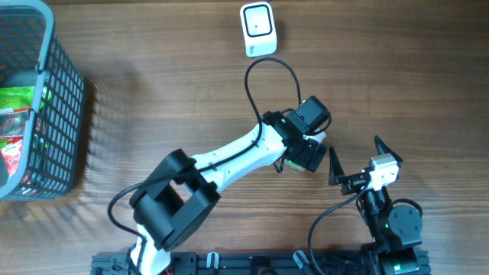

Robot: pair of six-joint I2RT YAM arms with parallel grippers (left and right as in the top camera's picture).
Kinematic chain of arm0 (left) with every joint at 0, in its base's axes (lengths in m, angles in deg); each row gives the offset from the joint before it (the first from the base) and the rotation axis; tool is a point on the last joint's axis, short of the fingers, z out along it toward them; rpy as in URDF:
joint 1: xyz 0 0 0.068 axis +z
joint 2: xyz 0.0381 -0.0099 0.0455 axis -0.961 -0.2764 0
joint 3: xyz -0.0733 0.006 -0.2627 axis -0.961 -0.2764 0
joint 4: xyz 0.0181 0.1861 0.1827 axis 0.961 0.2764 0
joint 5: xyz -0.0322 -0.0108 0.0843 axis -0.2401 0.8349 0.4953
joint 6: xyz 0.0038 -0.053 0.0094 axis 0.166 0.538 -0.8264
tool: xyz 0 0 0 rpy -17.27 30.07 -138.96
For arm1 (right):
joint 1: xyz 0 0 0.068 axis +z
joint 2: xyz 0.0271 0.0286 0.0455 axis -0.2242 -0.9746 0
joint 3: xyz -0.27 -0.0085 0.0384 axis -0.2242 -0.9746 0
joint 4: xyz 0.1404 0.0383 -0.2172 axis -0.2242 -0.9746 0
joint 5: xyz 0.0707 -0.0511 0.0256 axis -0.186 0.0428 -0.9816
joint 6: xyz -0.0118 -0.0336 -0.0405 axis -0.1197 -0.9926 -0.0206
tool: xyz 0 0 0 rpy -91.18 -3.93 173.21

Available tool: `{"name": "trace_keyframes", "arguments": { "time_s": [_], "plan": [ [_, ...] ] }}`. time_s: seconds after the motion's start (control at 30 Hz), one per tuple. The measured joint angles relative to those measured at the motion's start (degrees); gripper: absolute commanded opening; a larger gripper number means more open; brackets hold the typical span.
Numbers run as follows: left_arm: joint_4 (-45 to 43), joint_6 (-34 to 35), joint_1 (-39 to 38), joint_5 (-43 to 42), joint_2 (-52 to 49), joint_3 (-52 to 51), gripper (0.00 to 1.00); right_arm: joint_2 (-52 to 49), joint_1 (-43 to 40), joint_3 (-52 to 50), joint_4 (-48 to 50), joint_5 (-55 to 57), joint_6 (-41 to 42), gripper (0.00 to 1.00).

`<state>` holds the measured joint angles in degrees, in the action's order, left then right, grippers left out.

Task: Scan the item barcode
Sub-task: 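Lower the cup noodles onto the table and open the left gripper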

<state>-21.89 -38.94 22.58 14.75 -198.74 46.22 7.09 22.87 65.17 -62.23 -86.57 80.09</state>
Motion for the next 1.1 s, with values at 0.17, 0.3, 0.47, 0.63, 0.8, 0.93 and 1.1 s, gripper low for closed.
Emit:
{"name": "trace_keyframes", "arguments": {
  "time_s": [0.17, 0.3, 0.47, 0.63, 0.8, 0.93, 1.1],
  "plan": [
    [-0.9, 3.9, 0.0, 1.2, -1.9, 0.0, 0.88, 0.0, 0.0, 0.0, 0.0, 0.0, 0.0, 1.0],
    [-5.2, 10.3, 0.0, -7.3, -2.0, -0.1, 0.89, 0.0, 0.0, 0.0, 0.0, 0.0, 0.0, 1.0],
    [-6.0, 15.5, 0.0, -12.1, -2.0, -0.1, 0.86, 0.0, 0.0, 0.0, 0.0, 0.0, 0.0, 1.0],
    [-6.0, 19.8, 0.0, -11.0, -2.0, -0.1, 0.84, 0.0, 0.0, 0.0, 0.0, 0.0, 0.0, 1.0],
    [-4.4, 23.4, 0.0, -9.1, -2.0, -0.1, 0.85, 0.0, 0.0, 0.0, 0.0, 0.0, 0.0, 0.99],
    [-0.3, 23.3, -0.1, -4.0, -2.0, -0.1, 0.81, 0.0, 0.0, 0.0, 0.0, 0.0, 0.0, 1.0],
    [0.5, 22.5, -0.1, -0.1, -2.0, -0.1, 0.75, 0.0, 0.0, 0.0, 0.0, 0.0, 0.0, 1.0]
  ]
}}
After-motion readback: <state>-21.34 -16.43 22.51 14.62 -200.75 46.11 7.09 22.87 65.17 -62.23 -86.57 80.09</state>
